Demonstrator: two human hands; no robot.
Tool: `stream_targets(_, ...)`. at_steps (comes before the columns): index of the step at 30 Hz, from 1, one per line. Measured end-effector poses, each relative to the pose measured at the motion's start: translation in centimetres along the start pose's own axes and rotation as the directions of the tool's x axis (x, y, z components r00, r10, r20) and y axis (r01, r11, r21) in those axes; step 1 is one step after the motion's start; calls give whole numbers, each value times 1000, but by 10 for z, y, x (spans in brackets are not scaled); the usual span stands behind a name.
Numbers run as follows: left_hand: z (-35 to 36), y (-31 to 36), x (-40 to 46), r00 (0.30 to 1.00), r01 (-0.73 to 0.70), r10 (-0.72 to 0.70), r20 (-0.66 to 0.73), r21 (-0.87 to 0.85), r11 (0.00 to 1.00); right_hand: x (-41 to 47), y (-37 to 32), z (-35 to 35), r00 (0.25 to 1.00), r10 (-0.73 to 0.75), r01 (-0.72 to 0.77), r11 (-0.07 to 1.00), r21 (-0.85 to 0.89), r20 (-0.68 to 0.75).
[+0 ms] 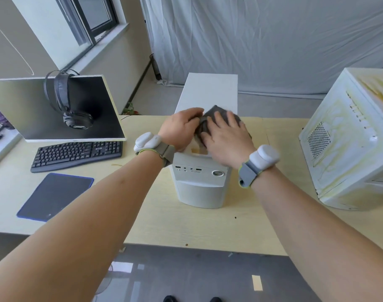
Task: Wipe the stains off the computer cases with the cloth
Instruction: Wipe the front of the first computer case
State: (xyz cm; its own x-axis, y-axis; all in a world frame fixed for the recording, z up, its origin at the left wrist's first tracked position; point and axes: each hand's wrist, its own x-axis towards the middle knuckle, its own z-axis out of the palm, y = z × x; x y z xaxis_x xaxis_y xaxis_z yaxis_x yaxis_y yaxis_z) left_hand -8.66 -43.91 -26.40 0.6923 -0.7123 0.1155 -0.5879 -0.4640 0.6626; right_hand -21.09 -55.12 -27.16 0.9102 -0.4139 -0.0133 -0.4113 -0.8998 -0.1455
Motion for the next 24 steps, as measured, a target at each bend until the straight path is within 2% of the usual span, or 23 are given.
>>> stream_targets(2, -2, 1, -1, 1000, 14, -15, -9, -74, 997, -17, -10, -10, 988, -156, 155, 987, -33, -22)
stream_targets(4, -5, 1, -2, 1000, 14, -16, -22, -100, 995, -32, -12, -13, 958, -285, 285, 958, -22, 21)
stream_targets(6, -5, 2, -3, 1000, 20, -21, -10, -132, 991, -34, 0, -12, 941, -330, 326, 944, 49, 79)
stream_targets(9, -8, 2, -1, 1000, 29, -30, 1, -193, 981, -14, 10, -10, 925, -373, 377, 924, -58, 74)
stream_targets(13, -9, 4, 5, 999, 30, -25, 27, -206, 978, 23, 13, -19, 945, -289, 298, 954, -41, 151)
stream_targets(16, -8, 5, 10, 998, 15, -14, 58, -16, 1000, 44, 15, -25, 947, -248, 257, 966, -21, 205)
stream_targets(20, -15, 12, 28, 998, -30, 17, 67, 193, 981, 74, 20, -28, 951, -221, 231, 973, -23, 216)
stream_targets(24, -23, 6, 54, 993, -117, 110, 41, 225, 967, 109, 24, -34, 961, -153, 168, 985, -48, 229)
